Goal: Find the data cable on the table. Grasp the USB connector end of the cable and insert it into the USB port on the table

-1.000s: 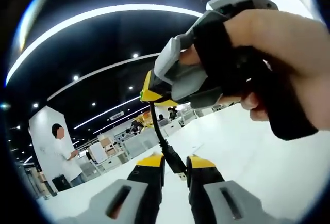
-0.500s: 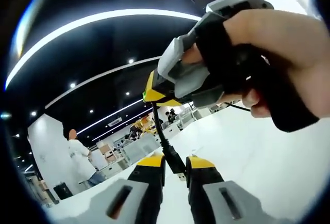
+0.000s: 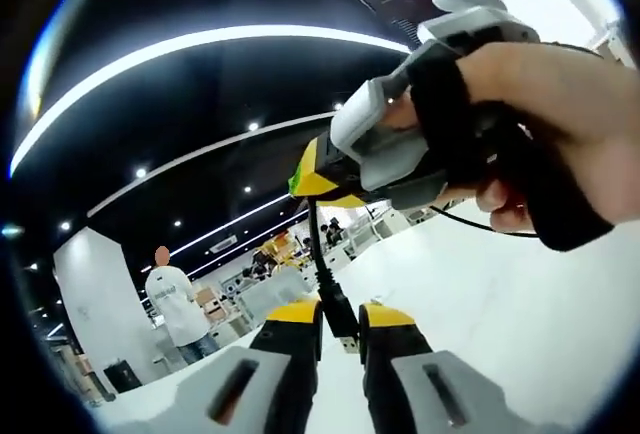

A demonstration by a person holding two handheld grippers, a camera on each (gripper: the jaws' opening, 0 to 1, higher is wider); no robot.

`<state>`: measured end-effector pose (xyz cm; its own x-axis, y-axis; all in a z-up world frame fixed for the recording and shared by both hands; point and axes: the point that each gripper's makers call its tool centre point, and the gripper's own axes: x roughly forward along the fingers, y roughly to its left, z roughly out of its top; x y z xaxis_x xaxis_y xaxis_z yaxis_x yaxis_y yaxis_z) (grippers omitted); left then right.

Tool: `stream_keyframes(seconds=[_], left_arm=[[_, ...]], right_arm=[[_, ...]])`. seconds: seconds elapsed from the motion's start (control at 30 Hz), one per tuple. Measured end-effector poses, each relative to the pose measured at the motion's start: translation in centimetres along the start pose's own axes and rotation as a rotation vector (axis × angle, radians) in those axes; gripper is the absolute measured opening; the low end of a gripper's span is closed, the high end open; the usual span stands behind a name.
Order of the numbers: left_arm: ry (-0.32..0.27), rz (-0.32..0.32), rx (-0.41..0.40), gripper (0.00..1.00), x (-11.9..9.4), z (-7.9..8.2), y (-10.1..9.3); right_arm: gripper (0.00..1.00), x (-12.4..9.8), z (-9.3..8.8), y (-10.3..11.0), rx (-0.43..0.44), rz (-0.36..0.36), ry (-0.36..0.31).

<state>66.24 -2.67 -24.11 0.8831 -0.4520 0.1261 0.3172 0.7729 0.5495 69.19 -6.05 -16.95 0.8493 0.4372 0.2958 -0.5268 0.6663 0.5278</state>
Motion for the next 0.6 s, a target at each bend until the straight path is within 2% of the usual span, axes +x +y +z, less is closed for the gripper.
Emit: stream_keyframes(seconds=[0.33,0.6], left_arm=[[-0.026,-0.013,-0.013,0.14,0.29,0.1,0.15],[-0.027,-0.018,-0.006,0.12,0.17,-0.02,0.21]], right_arm=[[0.08,-0.23,0.36,-0.42,-0.022,0.008,-0.011],[0.09,-0.43,-0.01,-0.63,-0.059,0.009,0.009]])
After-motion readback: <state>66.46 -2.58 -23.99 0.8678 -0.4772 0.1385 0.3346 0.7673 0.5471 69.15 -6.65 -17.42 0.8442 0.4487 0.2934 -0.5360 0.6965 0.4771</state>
